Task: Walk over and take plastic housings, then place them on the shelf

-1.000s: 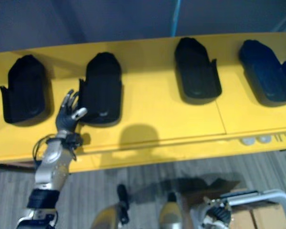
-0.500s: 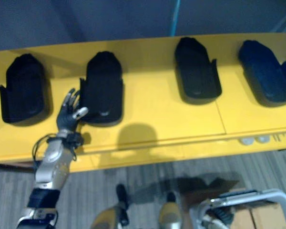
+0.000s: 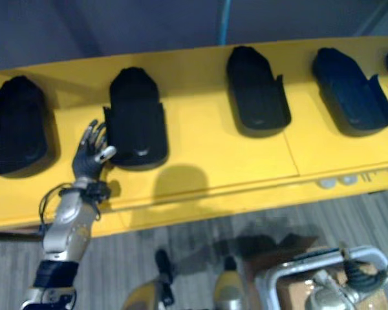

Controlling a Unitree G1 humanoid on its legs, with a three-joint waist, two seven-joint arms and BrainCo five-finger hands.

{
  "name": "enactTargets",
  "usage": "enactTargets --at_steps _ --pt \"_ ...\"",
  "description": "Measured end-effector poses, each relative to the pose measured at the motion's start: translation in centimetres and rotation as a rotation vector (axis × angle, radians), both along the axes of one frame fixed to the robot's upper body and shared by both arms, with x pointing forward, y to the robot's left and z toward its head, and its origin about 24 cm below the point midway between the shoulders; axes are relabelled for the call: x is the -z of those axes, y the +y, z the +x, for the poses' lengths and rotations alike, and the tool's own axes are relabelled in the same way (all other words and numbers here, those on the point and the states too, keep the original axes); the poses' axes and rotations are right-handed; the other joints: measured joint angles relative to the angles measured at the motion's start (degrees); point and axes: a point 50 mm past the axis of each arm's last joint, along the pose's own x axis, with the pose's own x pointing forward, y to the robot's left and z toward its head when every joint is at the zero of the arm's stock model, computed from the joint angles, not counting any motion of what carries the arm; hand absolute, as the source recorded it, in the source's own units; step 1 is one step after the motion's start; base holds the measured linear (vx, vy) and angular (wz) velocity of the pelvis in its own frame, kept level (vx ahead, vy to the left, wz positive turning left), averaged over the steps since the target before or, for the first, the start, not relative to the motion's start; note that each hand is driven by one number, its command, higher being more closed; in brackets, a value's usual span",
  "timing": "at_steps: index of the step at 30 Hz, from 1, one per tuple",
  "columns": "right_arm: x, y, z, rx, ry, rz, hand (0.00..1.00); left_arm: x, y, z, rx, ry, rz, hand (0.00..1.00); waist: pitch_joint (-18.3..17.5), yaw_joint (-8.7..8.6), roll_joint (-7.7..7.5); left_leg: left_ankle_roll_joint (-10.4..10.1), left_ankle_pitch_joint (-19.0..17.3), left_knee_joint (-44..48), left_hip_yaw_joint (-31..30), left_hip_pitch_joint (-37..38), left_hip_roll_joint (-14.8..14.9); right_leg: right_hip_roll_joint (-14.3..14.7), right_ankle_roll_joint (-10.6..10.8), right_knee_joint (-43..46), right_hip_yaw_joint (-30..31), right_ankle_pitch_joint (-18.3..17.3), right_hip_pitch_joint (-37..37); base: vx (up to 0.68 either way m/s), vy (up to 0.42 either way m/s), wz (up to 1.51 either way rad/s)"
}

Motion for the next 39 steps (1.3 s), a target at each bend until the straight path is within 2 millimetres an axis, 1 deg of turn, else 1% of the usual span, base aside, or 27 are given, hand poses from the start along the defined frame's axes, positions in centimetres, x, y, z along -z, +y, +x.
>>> enactTargets --at_steps 2,3,6,9,11,13,16,19,20,24,27,30,39 --pt "0.1 0.7 0.7 -0.094 -0.004 0.023 0.00 -0.2 0.0 0.0 -0.008 -0.009 -0.002 0.00 0.3 -0.02 -0.01 0.0 0.0 0.0 0.2 -0.2 0.1 0.0 0.2 0.0 0.1 0.1 -0.3 -0.03 0.003 -0.05" --pt "0.2 1.1 1.1 -0.145 -0.005 0.044 0.00 -0.2 0.1 0.0 -0.010 -0.010 -0.003 0.00 0.4 -0.10 0.25 0.0 0.0 0.1 0.2 -0.2 0.1 0.0 0.2 0.0 0.1 0.1 -0.3 0.00 0.000 0.00" --pt "0.5 1.9 1.7 -0.223 0.008 0.067 0.00 -0.4 0.1 0.0 -0.012 -0.017 0.000 0.00 1.1 -0.38 1.08 0.0 0.0 1.3 0.0 -1.1 0.1 0.0 0.4 0.0 -0.1 0.2 -0.4 -0.01 0.000 0.03" --pt "0.6 2.2 2.0 -0.248 0.001 0.092 0.00 -0.6 0.1 0.1 -0.015 -0.026 0.003 0.00 1.5 -0.55 1.45 0.1 -0.2 2.4 -0.4 -1.8 0.3 0.0 0.6 -0.1 -0.3 0.4 -0.5 -0.01 -0.009 0.06" --pt "0.8 2.2 2.1 -0.246 -0.004 0.111 0.00 -0.6 0.2 0.2 -0.027 -0.028 0.008 0.00 1.8 -0.57 1.29 0.0 -0.6 3.0 -0.5 -1.9 0.4 0.0 0.7 -0.1 -0.4 0.4 -0.3 0.00 -0.001 0.03" --pt "1.5 2.1 2.0 -0.257 0.029 0.135 0.00 -0.5 0.4 0.4 -0.051 -0.028 0.018 0.00 1.8 -0.52 1.29 -0.1 -0.8 3.0 -0.3 -1.9 0.3 0.0 0.6 -0.2 -0.2 0.4 -0.3 0.00 0.005 -0.04" --pt "3.3 2.6 1.7 -0.273 0.105 0.197 0.00 -0.6 0.8 0.7 -0.125 -0.018 0.057 0.00 1.8 -0.88 1.30 -0.1 -0.8 2.9 -0.3 -1.8 0.4 0.0 0.6 -0.3 -0.1 0.4 -0.3 0.00 0.001 -0.01" --pt "5.3 2.7 0.8 -0.256 0.171 0.274 0.00 -0.9 1.7 1.3 -0.212 -0.011 0.053 0.00 1.8 -1.40 1.34 -0.1 -0.7 2.9 -0.4 -1.8 0.4 0.0 0.7 -0.3 -0.1 0.4 -0.3 0.00 0.000 0.00" --pt "5.4 2.7 0.7 -0.256 0.179 0.281 0.00 -1.0 1.8 1.4 -0.217 -0.011 0.055 0.00 1.8 -1.41 1.34 -0.1 -0.7 2.9 -0.4 -1.8 0.4 0.0 0.7 -0.3 -0.1 0.4 -0.3 0.00 0.000 0.00" --pt "7.4 3.1 -0.3 -0.241 0.248 0.363 0.00 -1.7 2.2 2.5 -0.260 -0.002 0.059 0.00 1.8 -1.44 1.35 -0.1 -0.6 2.8 -0.9 -2.0 0.4 0.0 0.6 -0.3 -0.2 0.4 -0.3 0.00 0.000 0.00" --pt "8.4 3.4 -0.9 -0.231 0.284 0.413 0.00 -2.0 2.7 2.8 -0.288 0.003 0.067 0.00 1.8 -1.53 1.36 -0.2 -0.6 2.6 -1.0 -2.0 0.4 0.1 0.5 -0.3 -0.3 0.3 -0.3 0.00 0.000 0.00" --pt "9.1 3.5 -1.4 -0.217 0.313 0.441 0.00 -2.2 2.8 2.9 -0.306 0.000 0.060 0.00 1.8 -1.53 1.35 -0.2 -0.6 2.5 -1.2 -2.1 0.3 0.1 0.4 -0.3 -0.6 0.2 -0.3 0.01 -0.003 0.03" --pt "10.5 3.8 -2.7 -0.176 0.365 0.515 0.00 -2.6 3.2 3.1 -0.348 -0.005 0.041 0.00 1.8 -1.45 1.36 -0.3 -0.6 2.5 -1.4 -2.5 0.3 0.1 0.3 -0.3 -1.3 0.1 -0.3 0.01 -0.002 0.02"
